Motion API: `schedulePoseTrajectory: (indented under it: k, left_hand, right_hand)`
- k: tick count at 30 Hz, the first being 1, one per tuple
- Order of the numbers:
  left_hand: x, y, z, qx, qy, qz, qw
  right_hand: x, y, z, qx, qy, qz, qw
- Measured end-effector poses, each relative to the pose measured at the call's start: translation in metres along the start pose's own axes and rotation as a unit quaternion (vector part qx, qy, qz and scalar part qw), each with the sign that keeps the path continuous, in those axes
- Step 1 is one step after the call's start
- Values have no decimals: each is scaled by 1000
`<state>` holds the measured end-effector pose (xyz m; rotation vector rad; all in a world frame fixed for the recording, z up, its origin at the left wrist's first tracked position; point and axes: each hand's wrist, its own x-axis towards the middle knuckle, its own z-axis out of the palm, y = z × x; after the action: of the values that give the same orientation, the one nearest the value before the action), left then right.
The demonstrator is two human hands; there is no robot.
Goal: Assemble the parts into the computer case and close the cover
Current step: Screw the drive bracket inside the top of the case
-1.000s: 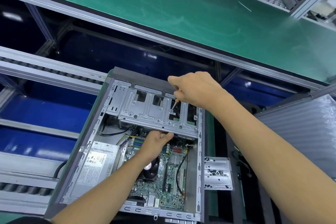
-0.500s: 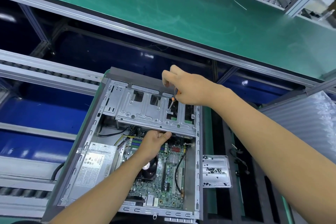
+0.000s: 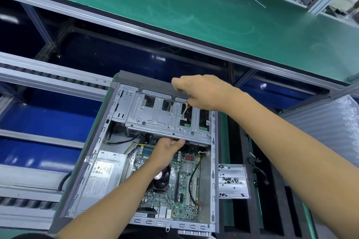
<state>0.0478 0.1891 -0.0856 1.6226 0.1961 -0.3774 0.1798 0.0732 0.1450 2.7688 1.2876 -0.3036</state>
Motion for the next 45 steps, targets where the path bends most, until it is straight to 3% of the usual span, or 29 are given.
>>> schedulePoseTrajectory:
  k: [4, 9, 17, 25, 32, 45]
  left_hand:
    - [0, -1, 0, 3, -3, -11, 1000]
    - [0, 0, 0, 2, -4, -11, 1000]
    - [-4, 6, -1, -23, -16, -7, 1000]
    - [-9, 12, 0, -35, -23, -2, 999]
    - [-11, 14, -1, -31, -20, -21, 999]
    - [-11, 16, -1, -26, -28, -21, 999]
  right_hand:
    - [1, 4, 1, -100, 22, 31, 994]
    - [-4, 5, 2, 58, -18, 8, 998]
    - [0, 10, 5, -66, 11, 5, 998]
    - [-1, 10, 6, 57, -16, 19, 998]
    - [5, 13, 4, -11, -2, 23, 1000]
    - [2, 8, 5, 79, -28, 30, 996]
